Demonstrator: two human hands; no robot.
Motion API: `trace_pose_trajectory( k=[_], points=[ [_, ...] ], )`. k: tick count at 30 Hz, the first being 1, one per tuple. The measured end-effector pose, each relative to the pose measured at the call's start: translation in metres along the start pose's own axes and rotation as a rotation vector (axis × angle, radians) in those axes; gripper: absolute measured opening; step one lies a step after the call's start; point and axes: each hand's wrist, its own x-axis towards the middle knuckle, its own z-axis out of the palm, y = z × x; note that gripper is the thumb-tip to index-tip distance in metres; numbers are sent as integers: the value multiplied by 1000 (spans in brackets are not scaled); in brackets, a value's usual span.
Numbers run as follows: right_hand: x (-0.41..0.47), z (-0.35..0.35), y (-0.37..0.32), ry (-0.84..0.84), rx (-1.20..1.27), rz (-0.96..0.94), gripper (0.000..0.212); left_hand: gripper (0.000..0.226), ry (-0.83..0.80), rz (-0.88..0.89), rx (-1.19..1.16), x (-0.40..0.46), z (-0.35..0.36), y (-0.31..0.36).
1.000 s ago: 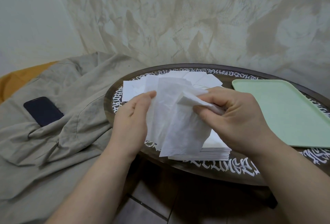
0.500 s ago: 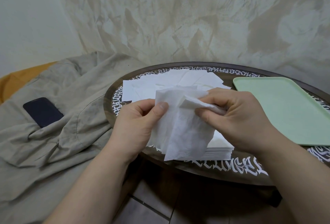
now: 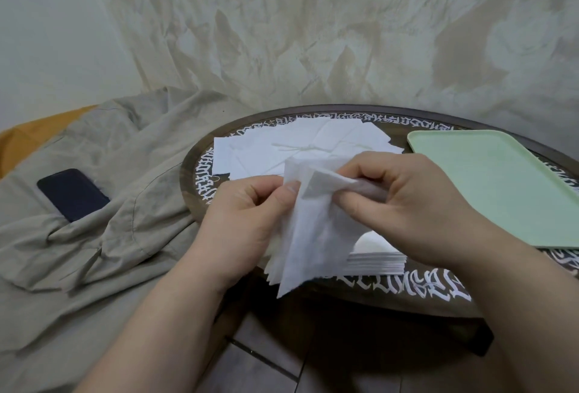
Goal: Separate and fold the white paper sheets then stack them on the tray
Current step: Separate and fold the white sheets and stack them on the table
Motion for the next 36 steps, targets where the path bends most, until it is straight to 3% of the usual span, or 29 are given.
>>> trace_pose_trajectory(
  k=[3, 10, 20, 23, 31, 36],
  points=[
    [-1, -1, 1, -25, -23, 22, 11, 50, -37, 61, 85, -2, 0, 3],
    [-1, -1, 3, -10, -67, 65, 9, 39, -79, 181, 189, -6, 7, 9],
    [0, 1, 6, 34, -101, 20, 11, 13, -69, 195, 392, -5, 9, 0],
    [0, 2, 5, 41, -91, 18, 17, 21, -71, 196, 431, -5, 8, 0],
    [1, 3, 6, 3, -96, 18, 9, 46, -61, 223, 442, -5, 11, 1],
    [2, 3, 6, -5, -64, 20, 13, 41, -36, 193, 409, -4, 9, -1]
  ],
)
